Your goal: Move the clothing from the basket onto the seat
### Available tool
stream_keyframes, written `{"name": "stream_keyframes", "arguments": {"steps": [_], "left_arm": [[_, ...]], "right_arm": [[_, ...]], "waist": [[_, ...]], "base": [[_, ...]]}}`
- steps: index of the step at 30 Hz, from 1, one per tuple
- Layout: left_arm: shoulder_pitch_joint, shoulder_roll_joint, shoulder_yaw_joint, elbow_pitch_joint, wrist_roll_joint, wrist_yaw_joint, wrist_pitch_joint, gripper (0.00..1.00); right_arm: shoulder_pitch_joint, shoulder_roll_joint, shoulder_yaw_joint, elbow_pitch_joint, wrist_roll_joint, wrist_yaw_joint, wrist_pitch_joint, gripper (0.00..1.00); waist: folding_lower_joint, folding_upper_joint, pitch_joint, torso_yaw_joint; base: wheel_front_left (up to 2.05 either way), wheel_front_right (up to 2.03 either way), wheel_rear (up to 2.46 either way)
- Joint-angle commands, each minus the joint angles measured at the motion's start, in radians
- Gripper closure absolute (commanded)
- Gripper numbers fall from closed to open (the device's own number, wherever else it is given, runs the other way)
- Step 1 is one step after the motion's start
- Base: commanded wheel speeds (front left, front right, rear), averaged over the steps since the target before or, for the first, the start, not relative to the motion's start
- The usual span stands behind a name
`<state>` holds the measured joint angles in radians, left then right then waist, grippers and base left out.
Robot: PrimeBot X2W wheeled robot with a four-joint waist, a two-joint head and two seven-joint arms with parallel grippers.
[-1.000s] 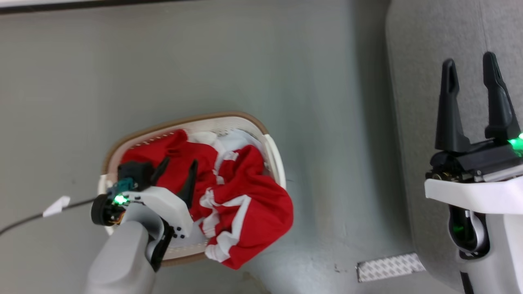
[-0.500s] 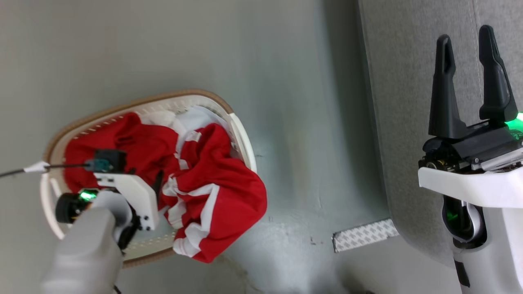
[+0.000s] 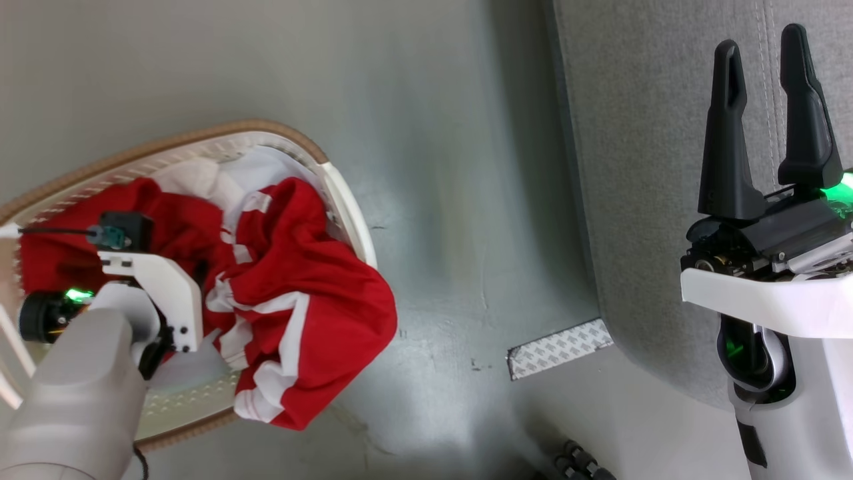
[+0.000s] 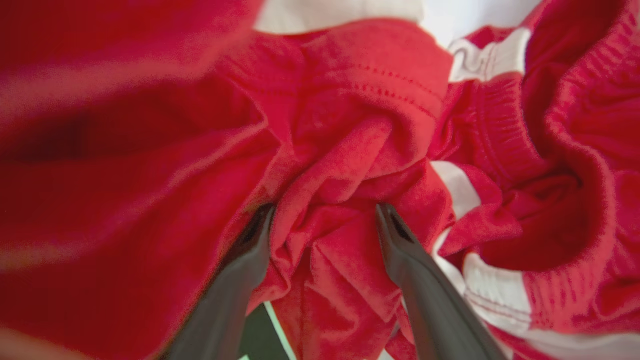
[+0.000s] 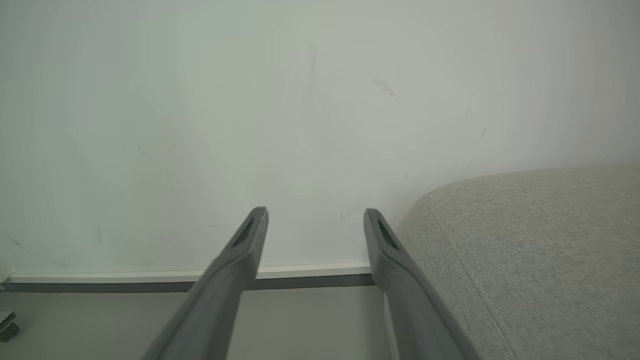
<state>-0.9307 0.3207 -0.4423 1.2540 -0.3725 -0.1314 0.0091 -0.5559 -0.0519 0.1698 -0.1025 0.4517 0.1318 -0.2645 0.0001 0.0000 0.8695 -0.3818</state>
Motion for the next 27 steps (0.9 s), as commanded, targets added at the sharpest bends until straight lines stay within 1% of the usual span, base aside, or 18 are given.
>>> {"name": "stream_keyframes", "arguments": {"steps": [1,3,6,7,9,12,17,21,24,27], "left_arm": [[-0.009,0.013,-0.007,0.01,0.016,0.002,0.02,0.0],[-0.007,0.014,-0.026,0.018,0.027,0.002,0.057,0.0],[-0.014,0.013,-0.039,0.021,0.023,0.002,0.079,0.0],[-0.017,0.013,-0.041,0.022,0.019,0.002,0.082,0.09],[-0.016,0.013,-0.045,0.023,0.011,0.002,0.081,1.0],[-0.007,0.009,-0.043,0.023,-0.004,0.002,0.06,1.0],[0.026,-0.02,-0.052,0.016,-0.037,0.002,0.018,1.0],[0.064,-0.042,-0.08,-0.004,-0.059,0.002,-0.023,1.0],[0.101,-0.069,-0.105,-0.03,-0.081,0.002,-0.055,1.0],[0.138,-0.09,-0.131,-0.055,-0.12,0.002,-0.08,1.0]], "right_arm": [[-0.016,0.002,0.001,-0.007,0.009,-0.002,0.0,0.0],[-0.013,0.002,0.001,-0.007,0.009,-0.002,0.0,0.0],[-0.007,0.002,0.001,-0.007,0.009,-0.002,0.0,0.0],[-0.006,0.002,0.001,-0.006,0.008,-0.002,0.0,0.0],[-0.008,0.002,0.002,-0.001,0.005,-0.002,0.0,0.0],[-0.017,0.002,0.001,0.006,-0.005,-0.002,0.0,0.0],[-0.012,0.001,-0.023,0.022,-0.011,-0.002,0.0,0.0],[-0.007,0.001,-0.025,0.035,-0.017,-0.002,0.0,0.0],[0.013,0.001,-0.027,0.046,-0.033,-0.002,0.0,0.0],[0.034,0.001,-0.035,0.058,-0.053,-0.002,0.0,0.0]], "waist": [[-0.0001,0.0,0.015,-0.014],[-0.0001,0.0,0.022,-0.019],[-0.0001,0.0,0.029,-0.02],[-0.0001,0.0,0.03,-0.019],[-0.0001,0.0,0.03,-0.017],[-0.0001,0.0,0.018,-0.011],[-0.0001,0.0,-0.03,0.008],[-0.0001,0.0,-0.101,0.024],[-0.0001,0.0,-0.166,0.041],[-0.0001,0.0,-0.237,0.063]], "base": [[0.0,0.0,0.0],[0.0,0.0,0.0],[0.0,0.0,0.0],[0.0,0.0,0.0],[0.0,0.0,0.0],[0.0,0.0,0.0],[0.0,0.0,0.0],[0.0,0.0,0.0],[0.0,0.0,0.0],[0.0,0.0,0.0]]}}
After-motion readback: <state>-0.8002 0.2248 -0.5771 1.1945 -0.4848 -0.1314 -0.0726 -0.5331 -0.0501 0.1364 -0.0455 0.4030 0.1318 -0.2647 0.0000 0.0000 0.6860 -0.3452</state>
